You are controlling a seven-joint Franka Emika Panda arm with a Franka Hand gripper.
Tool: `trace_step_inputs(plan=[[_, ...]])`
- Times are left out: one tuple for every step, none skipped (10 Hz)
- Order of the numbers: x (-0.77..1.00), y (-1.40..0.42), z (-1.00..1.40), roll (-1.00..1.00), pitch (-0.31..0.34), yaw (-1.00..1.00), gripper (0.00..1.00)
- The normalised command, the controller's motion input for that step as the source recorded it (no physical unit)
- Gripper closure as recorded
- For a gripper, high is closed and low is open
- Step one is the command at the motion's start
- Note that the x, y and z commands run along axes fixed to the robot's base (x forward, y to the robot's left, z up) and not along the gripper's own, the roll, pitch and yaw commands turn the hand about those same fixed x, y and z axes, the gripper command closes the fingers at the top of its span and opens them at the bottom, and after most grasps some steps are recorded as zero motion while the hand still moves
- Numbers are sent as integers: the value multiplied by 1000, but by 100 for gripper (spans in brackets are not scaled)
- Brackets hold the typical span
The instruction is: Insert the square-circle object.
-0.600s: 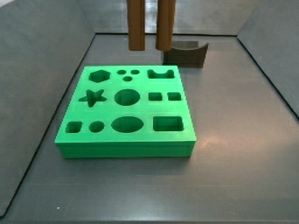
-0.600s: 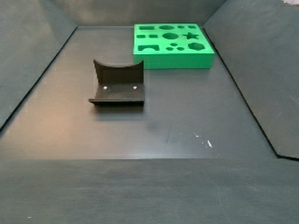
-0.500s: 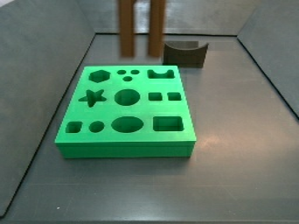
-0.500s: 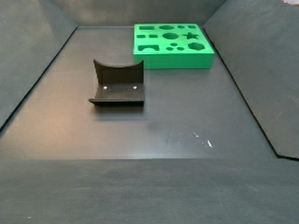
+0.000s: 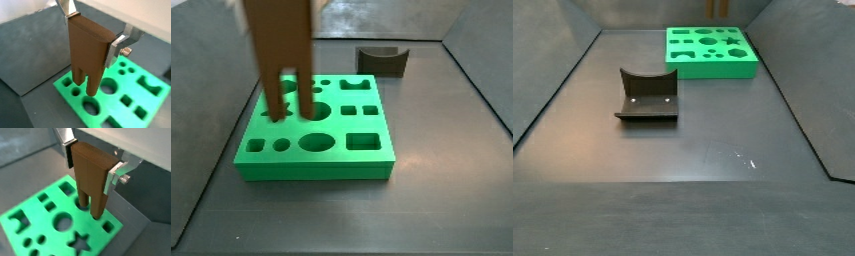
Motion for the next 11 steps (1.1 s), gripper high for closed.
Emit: trace_step_inputs(plan=[[-1000,-349,-697,10,-74,0,100],[-820,-183,-191,196,-7,-274,100],[-474,-46,-103,190,0,-551,100],[-37,0,-51,97,0,-269,100],[77,0,-143,50,0,-54,100],[203,-57,-237,0,0,0,100],[383,-77,-237,-1,0,-3,100],[420,0,-260,0,13,-3,100],[386,0,-297,37,20,-14,100],[223,0,-380,104,0,-9,100],[206,0,-454,100,0,-63,100]])
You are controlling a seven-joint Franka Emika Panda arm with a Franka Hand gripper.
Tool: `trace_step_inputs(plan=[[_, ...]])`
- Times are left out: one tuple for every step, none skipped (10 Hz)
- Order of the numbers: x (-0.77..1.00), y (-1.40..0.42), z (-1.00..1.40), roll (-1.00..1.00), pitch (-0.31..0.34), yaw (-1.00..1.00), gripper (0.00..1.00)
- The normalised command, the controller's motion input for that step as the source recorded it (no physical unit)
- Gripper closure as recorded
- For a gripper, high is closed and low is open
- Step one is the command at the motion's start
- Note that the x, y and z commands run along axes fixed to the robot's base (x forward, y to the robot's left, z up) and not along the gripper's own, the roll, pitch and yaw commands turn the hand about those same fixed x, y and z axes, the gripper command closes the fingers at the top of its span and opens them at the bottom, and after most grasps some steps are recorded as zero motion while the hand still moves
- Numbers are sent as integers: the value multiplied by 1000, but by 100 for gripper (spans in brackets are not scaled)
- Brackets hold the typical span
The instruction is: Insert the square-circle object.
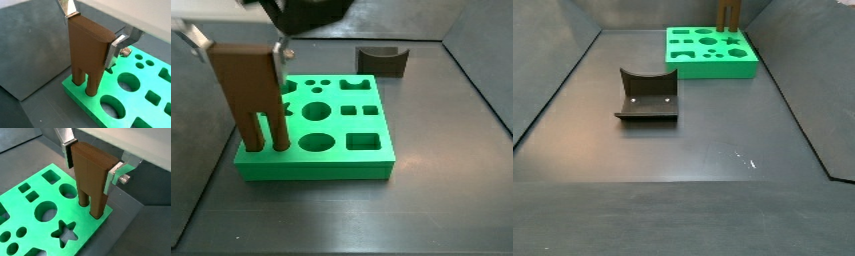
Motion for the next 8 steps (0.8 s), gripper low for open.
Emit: trace_step_inputs(plan=[[109,0,-531,107,-3,-114,100],[29,0,-554,104,-34,-111,100],[0,0,-546,104,-57,-29,100],[0,0,-540,86,-66,0,100],[0,0,-517,87,-73,0,100],[0,0,-466,60,-56,0,100],[0,0,-11,-17,-36,0,100],[0,0,0,0,0,0,100]])
